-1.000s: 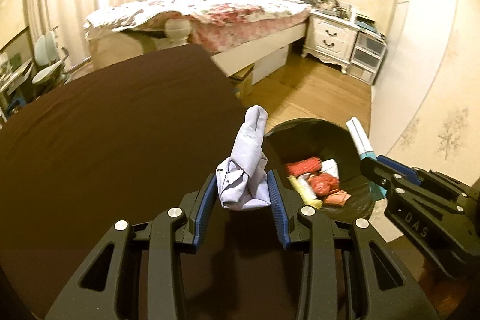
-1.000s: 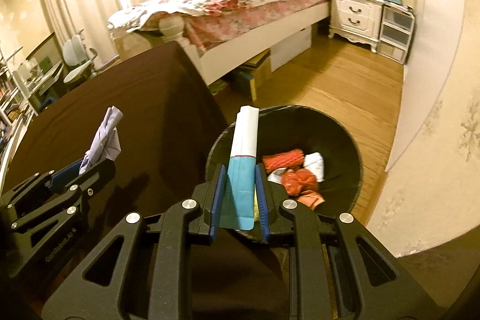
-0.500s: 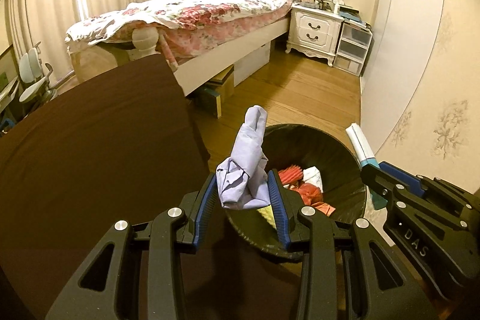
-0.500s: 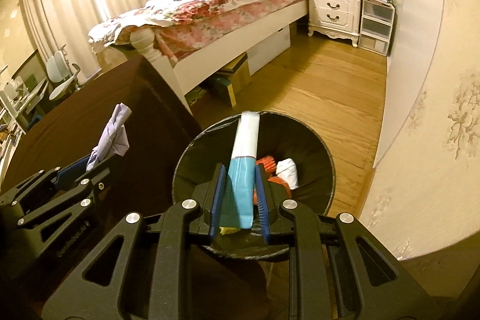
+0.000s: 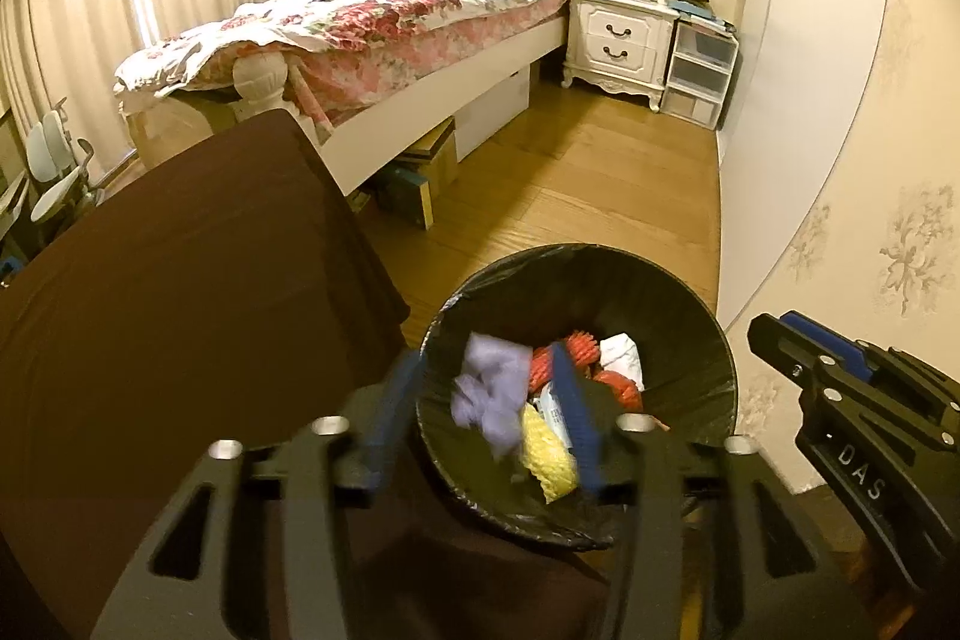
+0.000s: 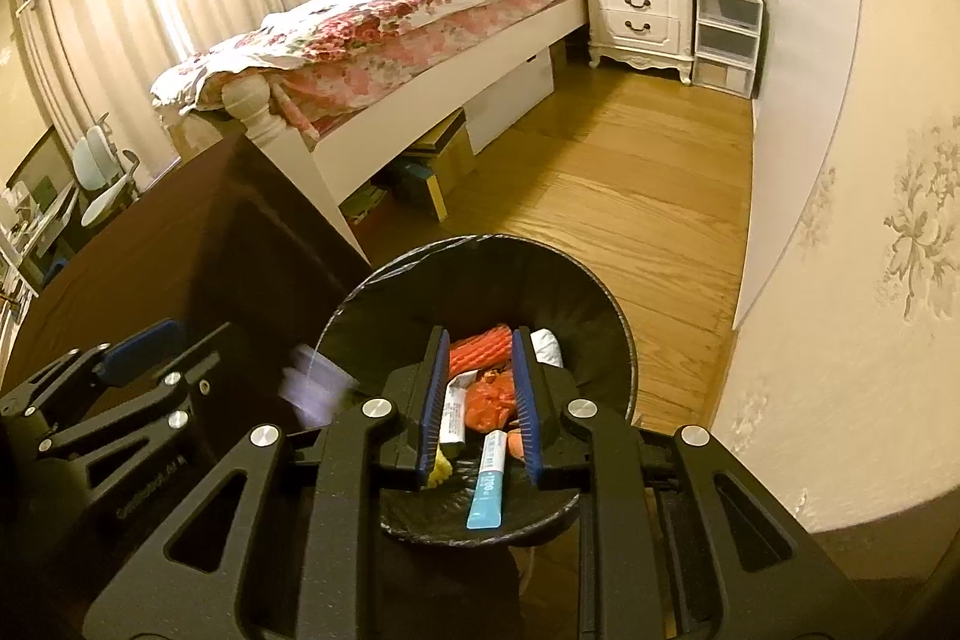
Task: Collect trash
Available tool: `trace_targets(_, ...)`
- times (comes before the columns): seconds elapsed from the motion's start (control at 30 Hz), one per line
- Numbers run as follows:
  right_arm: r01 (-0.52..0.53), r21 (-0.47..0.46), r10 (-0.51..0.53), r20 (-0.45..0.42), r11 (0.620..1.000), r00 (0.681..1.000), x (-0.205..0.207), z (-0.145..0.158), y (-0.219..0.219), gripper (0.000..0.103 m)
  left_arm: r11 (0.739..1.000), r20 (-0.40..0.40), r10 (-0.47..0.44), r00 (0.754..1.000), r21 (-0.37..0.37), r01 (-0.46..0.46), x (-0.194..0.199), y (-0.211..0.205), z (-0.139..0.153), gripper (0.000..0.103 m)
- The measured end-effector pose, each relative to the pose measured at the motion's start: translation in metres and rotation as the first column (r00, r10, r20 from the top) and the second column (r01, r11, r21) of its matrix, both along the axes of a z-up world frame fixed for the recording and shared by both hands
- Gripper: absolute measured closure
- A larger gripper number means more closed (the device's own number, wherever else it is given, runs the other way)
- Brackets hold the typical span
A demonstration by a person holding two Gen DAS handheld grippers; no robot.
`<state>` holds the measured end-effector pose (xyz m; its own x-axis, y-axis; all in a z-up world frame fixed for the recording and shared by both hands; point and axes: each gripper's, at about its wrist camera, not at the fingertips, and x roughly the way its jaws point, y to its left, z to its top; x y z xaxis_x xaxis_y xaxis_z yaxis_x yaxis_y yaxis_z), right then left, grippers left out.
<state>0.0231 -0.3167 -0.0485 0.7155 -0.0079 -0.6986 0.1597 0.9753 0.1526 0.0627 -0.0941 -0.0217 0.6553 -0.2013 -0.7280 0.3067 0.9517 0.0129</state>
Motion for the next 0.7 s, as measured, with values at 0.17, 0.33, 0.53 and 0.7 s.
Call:
trace_targets(0.17, 0.020, -0.003, -0.020, 0.004, 1.000, 1.000, -0.003, 0.000, -0.003, 0.059, 1.000, 0.016, 0.005, 1.000, 0.002, -0.005, -0.004, -0.002, 0.002, 0.037)
trace_targets(0.33, 0.040, -0.014, -0.040, 0.010, 0.999, 0.999, -0.007, 0.001, -0.007, 0.046, 1.000, 0.024, 0.023, 0.999, -0.011, -0.022, -0.008, 0.003, 0.005, 0.031)
trace_targets(0.53, 0.045, -0.026, -0.045, 0.011, 0.999, 0.999, -0.011, 0.002, -0.005, 0.032, 0.998, 0.023, 0.051, 0.998, -0.024, -0.051, -0.011, 0.011, 0.006, 0.027)
trace_targets(0.7, 0.041, -0.043, -0.040, 0.014, 0.998, 0.999, -0.014, 0.004, 0.002, 0.027, 0.997, 0.023, 0.069, 0.997, -0.035, -0.069, -0.017, 0.020, 0.007, 0.027)
